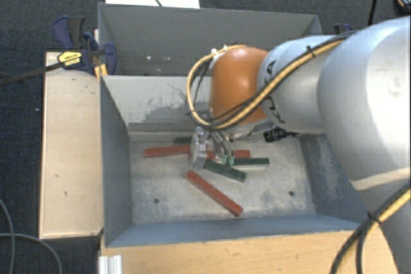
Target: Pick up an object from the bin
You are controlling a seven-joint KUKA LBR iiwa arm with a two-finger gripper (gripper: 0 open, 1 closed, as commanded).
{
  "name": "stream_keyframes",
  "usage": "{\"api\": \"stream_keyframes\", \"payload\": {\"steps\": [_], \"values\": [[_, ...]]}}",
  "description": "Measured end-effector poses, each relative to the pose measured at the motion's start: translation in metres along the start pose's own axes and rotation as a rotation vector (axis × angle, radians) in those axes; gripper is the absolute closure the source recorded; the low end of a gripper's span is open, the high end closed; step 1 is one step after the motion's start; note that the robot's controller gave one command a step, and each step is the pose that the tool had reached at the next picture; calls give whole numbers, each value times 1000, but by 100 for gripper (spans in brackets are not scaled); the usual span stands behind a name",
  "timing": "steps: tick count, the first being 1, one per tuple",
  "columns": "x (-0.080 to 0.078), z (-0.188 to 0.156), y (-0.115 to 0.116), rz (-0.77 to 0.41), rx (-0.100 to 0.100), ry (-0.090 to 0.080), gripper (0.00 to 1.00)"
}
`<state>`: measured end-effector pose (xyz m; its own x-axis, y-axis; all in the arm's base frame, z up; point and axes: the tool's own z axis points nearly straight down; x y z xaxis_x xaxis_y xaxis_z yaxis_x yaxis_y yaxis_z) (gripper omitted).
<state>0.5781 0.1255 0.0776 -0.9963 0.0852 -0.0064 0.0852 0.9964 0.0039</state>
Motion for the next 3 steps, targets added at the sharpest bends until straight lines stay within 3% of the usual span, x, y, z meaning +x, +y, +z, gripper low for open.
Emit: {"api": "stream_keyframes", "payload": {"steps": [1, 2, 3], "values": [[1, 2, -1, 5, 2, 4, 0], [-21, 7, -62, 29, 5, 0, 0], [-22, 5, -58, 27, 2, -3, 100]]}}
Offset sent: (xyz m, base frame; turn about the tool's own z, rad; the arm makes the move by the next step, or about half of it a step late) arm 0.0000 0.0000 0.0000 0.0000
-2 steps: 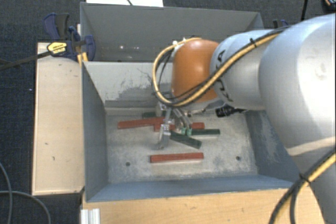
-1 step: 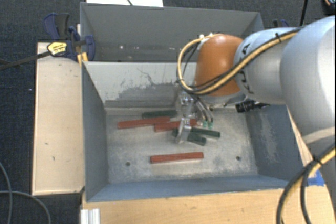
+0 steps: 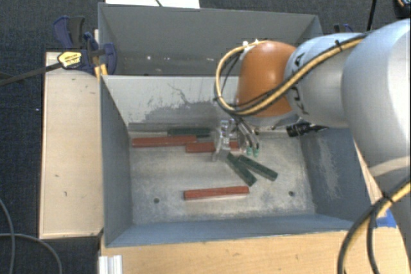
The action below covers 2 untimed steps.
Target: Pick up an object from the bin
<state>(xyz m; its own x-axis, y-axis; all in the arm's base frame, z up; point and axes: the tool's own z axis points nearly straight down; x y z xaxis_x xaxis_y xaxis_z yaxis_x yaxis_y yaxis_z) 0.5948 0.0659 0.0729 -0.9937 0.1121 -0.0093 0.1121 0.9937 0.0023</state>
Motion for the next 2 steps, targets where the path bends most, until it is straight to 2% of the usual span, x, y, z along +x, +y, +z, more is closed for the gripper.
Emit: {"api": "stream_keyframes", "payload": {"steps": [1, 2], "values": [[10, -145, -20, -7, 0, -1, 100], [11, -140, -19, -7, 1, 7, 0]]}}
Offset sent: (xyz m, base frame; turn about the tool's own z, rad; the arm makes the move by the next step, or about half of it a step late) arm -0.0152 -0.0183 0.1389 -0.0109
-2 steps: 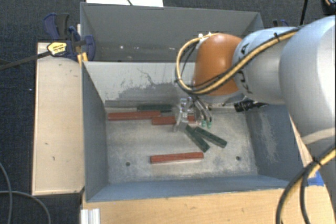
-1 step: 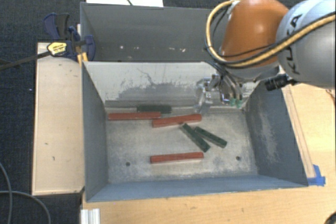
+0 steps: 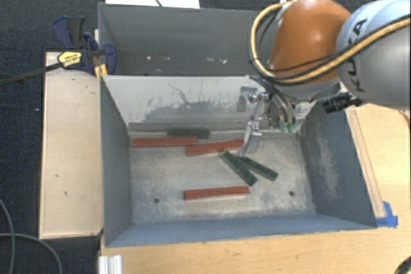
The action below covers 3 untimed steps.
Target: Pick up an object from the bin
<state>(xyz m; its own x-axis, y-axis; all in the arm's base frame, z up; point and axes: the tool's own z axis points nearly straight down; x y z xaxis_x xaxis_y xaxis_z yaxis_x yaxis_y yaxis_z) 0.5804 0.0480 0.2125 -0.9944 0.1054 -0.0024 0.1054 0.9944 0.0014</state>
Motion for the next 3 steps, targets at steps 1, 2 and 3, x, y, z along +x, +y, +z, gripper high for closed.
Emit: {"api": "stream_keyframes", "payload": {"steps": [1, 2, 3], "values": [[40, 145, -18, -134, 1, 5, 0], [2, 68, -43, -294, 2, -5, 0], [85, 144, -32, -129, 0, 5, 0]]}}
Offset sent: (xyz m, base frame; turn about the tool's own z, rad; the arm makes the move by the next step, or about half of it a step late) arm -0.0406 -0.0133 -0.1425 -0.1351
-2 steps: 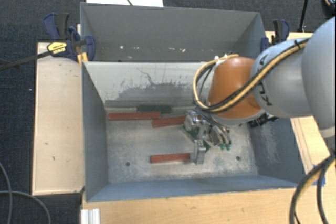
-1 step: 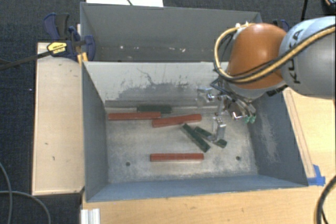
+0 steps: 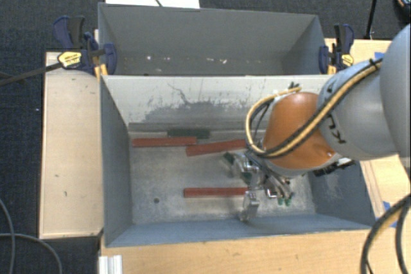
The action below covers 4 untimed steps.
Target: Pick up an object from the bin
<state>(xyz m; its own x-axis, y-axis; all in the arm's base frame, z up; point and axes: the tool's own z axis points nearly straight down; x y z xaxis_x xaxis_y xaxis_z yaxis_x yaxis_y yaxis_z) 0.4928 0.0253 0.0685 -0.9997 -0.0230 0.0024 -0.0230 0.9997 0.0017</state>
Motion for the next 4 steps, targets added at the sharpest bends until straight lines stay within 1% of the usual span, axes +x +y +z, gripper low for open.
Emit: {"api": "stream_keyframes", "payload": {"steps": [1, 2, 3, 4], "values": [[-3, -3, -1, 2, 0, -8, 100], [-2, -2, -1, 3, 0, -4, 0], [-2, -2, -1, 5, 0, -4, 100], [4, -101, -16, 1, 2, -11, 100]]}}
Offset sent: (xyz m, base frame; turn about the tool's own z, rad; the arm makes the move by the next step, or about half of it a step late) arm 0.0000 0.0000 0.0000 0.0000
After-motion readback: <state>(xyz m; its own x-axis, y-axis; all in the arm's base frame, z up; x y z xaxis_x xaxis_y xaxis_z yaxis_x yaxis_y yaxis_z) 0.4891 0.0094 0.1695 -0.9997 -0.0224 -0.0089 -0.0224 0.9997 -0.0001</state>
